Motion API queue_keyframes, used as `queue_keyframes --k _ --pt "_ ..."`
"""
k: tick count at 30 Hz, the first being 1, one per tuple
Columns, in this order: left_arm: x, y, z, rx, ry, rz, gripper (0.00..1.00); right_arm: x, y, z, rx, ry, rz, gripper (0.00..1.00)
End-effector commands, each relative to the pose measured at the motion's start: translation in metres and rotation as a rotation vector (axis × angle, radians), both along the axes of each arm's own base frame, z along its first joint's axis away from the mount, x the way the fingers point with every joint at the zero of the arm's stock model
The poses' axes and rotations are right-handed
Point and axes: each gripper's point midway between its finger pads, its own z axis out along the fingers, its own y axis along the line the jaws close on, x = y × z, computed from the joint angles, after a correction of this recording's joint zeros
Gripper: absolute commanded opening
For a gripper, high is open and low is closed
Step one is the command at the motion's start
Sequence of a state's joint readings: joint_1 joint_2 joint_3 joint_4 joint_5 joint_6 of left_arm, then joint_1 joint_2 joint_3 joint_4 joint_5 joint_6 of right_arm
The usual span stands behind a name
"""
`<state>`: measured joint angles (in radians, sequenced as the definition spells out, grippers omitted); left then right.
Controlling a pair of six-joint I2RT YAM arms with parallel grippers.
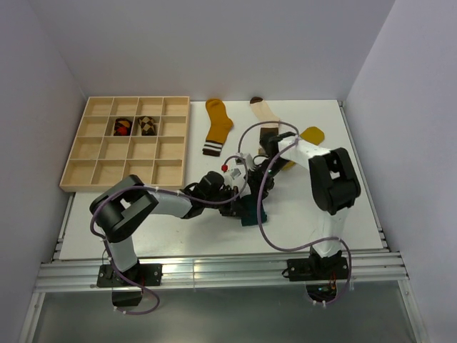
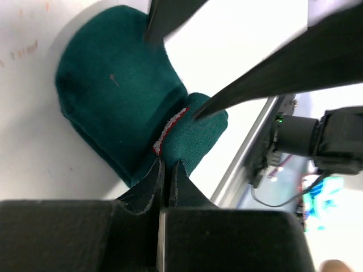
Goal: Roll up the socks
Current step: Roll the sock at the center of the board.
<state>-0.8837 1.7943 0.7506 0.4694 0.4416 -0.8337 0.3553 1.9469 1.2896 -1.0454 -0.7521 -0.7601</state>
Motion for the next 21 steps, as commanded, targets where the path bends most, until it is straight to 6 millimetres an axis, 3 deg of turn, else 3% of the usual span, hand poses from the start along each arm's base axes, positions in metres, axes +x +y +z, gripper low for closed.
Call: queue_keyframes --k 1,5,6,7,8,9,11,12,13,16,17,18,21 --pt "-0.015 0.007 -0.008 0.087 0.178 0.034 0.0 0.04 0.003 0.022 0.069 -0.223 -0.073 0.59" --pt "-0.015 0.01 -0.011 0.098 0.326 0.061 0.0 0.05 -0.01 0.041 0.111 -0.332 -0.117 0.6" --pt "-0.017 0.016 -0.016 0.136 0.391 0.088 0.0 0.047 -0.019 0.037 0.108 -0.339 -0.136 0.6" --pt "-0.012 0.02 -0.017 0.131 0.42 0.109 0.0 0.049 -0.024 0.047 0.118 -0.394 -0.142 0.6" --pt "-0.011 0.022 -0.017 0.129 0.448 0.121 0.0 0.056 -0.027 0.049 0.124 -0.453 -0.148 0.6" --pt "-0.011 0.025 -0.018 0.135 0.5 0.137 0.0 0.049 -0.035 0.041 0.11 -0.459 -0.161 0.6" --pt "-0.01 0.025 -0.017 0.133 0.551 0.137 0.0 0.053 -0.04 0.054 0.119 -0.591 -0.155 0.61" --pt "-0.008 0.027 -0.016 0.129 0.588 0.144 0.0 0.043 -0.043 0.047 0.117 -0.609 -0.139 0.62" --pt "-0.007 0.027 -0.018 0.133 0.615 0.147 0.0 0.04 -0.042 0.057 0.131 -0.666 -0.124 0.63" --pt "-0.006 0.032 -0.025 0.158 0.708 0.153 0.0 0.021 -0.039 0.052 0.144 -0.756 -0.033 0.66" --pt "-0.003 0.033 -0.027 0.173 0.688 0.142 0.0 0.019 -0.036 0.062 0.158 -0.834 -0.004 0.67" --pt "-0.005 0.039 -0.035 0.221 0.715 0.153 0.0 0.009 -0.037 0.05 0.146 -0.848 0.032 0.68" --pt "-0.002 0.045 -0.043 0.285 0.73 0.147 0.0 -0.009 -0.024 0.043 0.141 -0.959 0.13 0.72"
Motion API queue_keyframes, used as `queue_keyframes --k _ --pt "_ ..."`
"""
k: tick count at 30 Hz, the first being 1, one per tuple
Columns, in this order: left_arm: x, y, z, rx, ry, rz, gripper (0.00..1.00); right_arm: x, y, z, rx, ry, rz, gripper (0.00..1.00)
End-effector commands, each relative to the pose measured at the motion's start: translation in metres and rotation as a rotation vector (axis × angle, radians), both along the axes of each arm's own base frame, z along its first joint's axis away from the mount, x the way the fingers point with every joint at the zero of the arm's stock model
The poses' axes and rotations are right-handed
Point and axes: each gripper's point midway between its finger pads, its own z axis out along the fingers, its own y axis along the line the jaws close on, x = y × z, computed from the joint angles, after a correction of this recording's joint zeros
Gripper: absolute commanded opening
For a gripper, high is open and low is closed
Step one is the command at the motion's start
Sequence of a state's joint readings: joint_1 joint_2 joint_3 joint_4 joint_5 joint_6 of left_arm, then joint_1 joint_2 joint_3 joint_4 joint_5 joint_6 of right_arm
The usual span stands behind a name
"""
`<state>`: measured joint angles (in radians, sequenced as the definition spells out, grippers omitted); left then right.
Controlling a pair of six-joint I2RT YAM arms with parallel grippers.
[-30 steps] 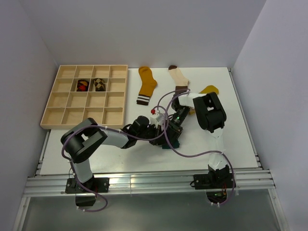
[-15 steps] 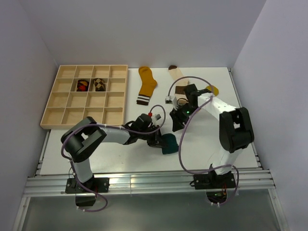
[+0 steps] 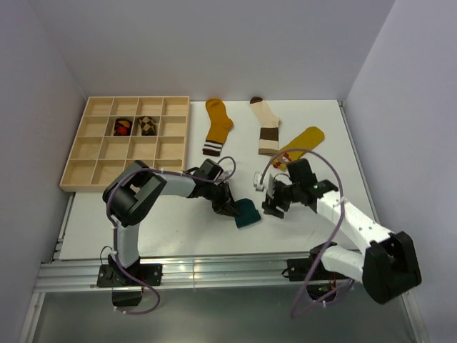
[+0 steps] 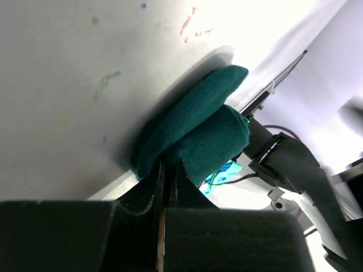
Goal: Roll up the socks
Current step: Roll the sock at the center of the board.
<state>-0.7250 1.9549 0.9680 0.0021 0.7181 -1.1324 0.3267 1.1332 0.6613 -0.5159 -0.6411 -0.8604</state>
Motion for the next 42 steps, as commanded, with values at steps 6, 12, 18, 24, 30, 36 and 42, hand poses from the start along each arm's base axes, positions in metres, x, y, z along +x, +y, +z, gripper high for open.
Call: queue_keyframes --k 6,12,18,24,30,36,42 --pt "0.004 0.029 -0.034 0.217 0.072 -0.059 0.0 -0.021 0.04 -0.015 -0.06 -0.361 0.226 0.74" --pt "0.009 0.026 -0.037 0.216 0.079 -0.054 0.0 -0.02 0.052 -0.023 -0.099 -0.442 0.276 0.74" --pt "0.01 0.023 -0.038 0.209 0.09 -0.063 0.0 -0.021 0.065 -0.028 -0.118 -0.488 0.307 0.73" --pt "0.011 0.02 -0.039 0.2 0.099 -0.069 0.0 -0.033 0.068 -0.042 -0.147 -0.458 0.35 0.7" --pt "0.011 0.018 -0.039 0.18 0.097 -0.072 0.03 -0.031 0.074 -0.052 -0.174 -0.394 0.352 0.5" --pt "0.021 0.02 -0.03 0.189 -0.004 -0.082 0.24 -0.039 0.08 -0.048 -0.152 -0.23 0.367 0.27" --pt "0.049 0.022 -0.011 0.181 -0.211 -0.008 0.45 -0.042 0.066 -0.048 -0.139 0.132 0.335 0.26"
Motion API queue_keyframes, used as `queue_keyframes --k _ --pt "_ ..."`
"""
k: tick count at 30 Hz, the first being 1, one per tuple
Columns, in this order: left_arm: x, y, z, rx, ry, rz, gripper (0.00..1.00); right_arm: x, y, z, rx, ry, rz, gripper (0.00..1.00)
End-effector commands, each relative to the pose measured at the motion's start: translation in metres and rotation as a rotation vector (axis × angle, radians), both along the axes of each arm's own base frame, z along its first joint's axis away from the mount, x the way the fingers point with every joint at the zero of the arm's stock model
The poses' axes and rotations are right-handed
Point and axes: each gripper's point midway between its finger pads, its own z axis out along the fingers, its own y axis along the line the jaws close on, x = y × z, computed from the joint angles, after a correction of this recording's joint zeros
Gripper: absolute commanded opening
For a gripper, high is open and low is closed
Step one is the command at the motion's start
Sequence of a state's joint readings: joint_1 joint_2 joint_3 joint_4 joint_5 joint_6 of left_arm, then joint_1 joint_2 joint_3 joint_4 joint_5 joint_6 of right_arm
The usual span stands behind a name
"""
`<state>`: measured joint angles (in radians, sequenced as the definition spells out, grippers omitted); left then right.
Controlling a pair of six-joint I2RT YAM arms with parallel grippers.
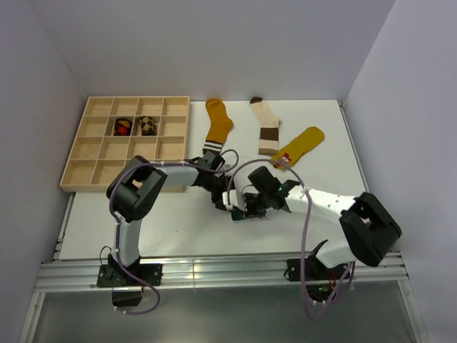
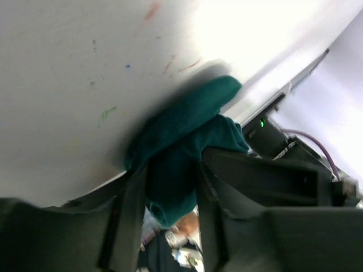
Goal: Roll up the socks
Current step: Roll the sock at the center of the board.
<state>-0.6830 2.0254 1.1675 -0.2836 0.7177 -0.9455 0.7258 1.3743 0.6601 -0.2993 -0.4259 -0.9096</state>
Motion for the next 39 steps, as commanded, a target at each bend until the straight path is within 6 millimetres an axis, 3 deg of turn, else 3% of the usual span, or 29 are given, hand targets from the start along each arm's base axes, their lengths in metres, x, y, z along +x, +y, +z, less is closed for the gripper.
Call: queue_keyframes --k 1,2,4,5,7,8,9,11,13,17,22,32,39 --pt "0.035 0.011 -0.005 0.071 -0.242 0.088 0.47 -0.014 -0.013 0.006 -0.005 0.277 -0.034 0.26" --pt "0.039 0.01 0.006 0.05 -0.279 0.11 0.48 -0.017 -0.017 -0.001 -0.016 0.348 -0.044 0.26" --pt "0.041 0.019 0.004 0.071 -0.319 0.163 0.48 -0.013 -0.023 -0.001 -0.046 0.415 -0.06 0.26" --pt "0.049 0.019 0.017 0.049 -0.372 0.195 0.49 -0.012 -0.028 -0.003 -0.05 0.461 -0.076 0.26" --pt "0.047 0.034 0.008 0.095 -0.393 0.263 0.49 -0.016 -0.03 -0.01 -0.065 0.583 -0.078 0.27" --pt "0.055 0.032 0.017 0.061 -0.445 0.295 0.49 -0.012 -0.032 -0.003 -0.067 0.622 -0.087 0.27" --pt "0.048 0.041 0.02 0.058 -0.463 0.314 0.49 -0.014 -0.035 -0.01 -0.09 0.688 -0.091 0.27" --pt "0.046 0.052 0.026 0.054 -0.521 0.353 0.5 -0.007 -0.032 -0.002 -0.089 0.746 -0.105 0.27" --pt "0.05 0.051 0.036 0.042 -0.607 0.34 0.51 0.006 -0.032 -0.005 -0.107 0.792 -0.125 0.28" --pt "0.044 0.037 0.057 0.046 -0.811 0.246 0.56 0.012 -0.032 -0.004 -0.163 0.918 -0.172 0.3" --pt "0.039 0.017 0.063 0.018 -0.912 0.133 0.59 0.022 -0.032 -0.013 -0.207 0.986 -0.244 0.3" --pt "0.026 -0.007 0.037 0.029 -0.837 0.035 0.61 0.039 -0.034 -0.034 -0.242 0.962 -0.428 0.28" --pt "0.016 0.008 0.036 0.086 -0.656 0.248 0.61 0.049 -0.04 -0.046 -0.241 0.927 -0.559 0.25"
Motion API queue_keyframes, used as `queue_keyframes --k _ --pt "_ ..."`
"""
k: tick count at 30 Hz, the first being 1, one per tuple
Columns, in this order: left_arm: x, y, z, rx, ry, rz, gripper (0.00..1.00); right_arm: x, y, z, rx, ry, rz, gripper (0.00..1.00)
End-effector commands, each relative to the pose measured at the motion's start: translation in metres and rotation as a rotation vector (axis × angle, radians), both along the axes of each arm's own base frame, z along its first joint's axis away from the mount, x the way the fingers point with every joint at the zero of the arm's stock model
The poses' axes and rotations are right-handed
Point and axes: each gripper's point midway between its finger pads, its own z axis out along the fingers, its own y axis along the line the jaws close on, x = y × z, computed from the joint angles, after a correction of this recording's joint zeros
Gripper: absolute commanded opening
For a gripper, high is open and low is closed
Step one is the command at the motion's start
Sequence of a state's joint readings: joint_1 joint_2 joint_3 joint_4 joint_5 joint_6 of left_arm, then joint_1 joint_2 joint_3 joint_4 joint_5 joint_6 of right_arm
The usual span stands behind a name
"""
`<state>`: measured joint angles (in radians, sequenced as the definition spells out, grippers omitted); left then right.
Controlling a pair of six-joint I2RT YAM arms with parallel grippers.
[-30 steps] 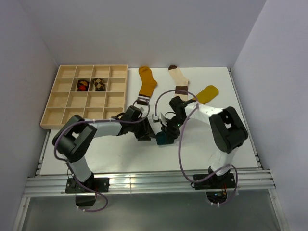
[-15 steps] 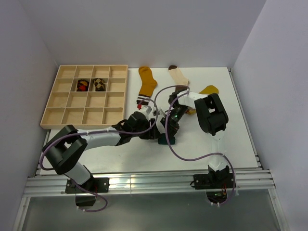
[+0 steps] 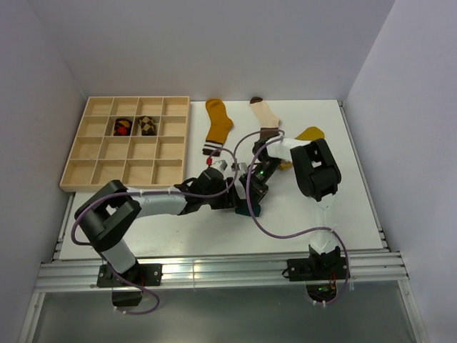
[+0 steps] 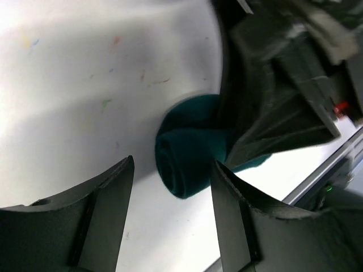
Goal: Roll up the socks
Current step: Roll the sock at the center of the board.
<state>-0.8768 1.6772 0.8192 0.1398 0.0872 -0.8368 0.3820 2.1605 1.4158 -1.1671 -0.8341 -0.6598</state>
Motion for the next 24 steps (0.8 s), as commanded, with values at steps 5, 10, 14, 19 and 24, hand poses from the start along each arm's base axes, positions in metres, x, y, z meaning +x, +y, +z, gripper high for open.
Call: queue_keyframes --k 5,10,14,19,24 --pt "-0.019 -0.006 0.033 -0.188 0.156 0.273 0.62 0.028 -0.021 -0.039 -0.152 -0.163 -0.072 0.22" --pt "-0.025 -0.017 0.034 -0.29 0.222 0.419 0.62 0.025 -0.02 -0.039 -0.146 -0.17 -0.106 0.21" --pt "-0.026 -0.025 0.024 -0.197 0.207 0.472 0.62 0.024 -0.023 -0.041 -0.159 -0.156 -0.122 0.2" --pt "-0.019 -0.011 0.018 -0.103 0.142 0.541 0.63 0.025 -0.028 -0.043 -0.181 -0.154 -0.144 0.19" --pt "0.001 0.005 0.027 0.045 -0.059 0.49 0.61 0.025 -0.034 -0.044 -0.215 -0.125 -0.132 0.19"
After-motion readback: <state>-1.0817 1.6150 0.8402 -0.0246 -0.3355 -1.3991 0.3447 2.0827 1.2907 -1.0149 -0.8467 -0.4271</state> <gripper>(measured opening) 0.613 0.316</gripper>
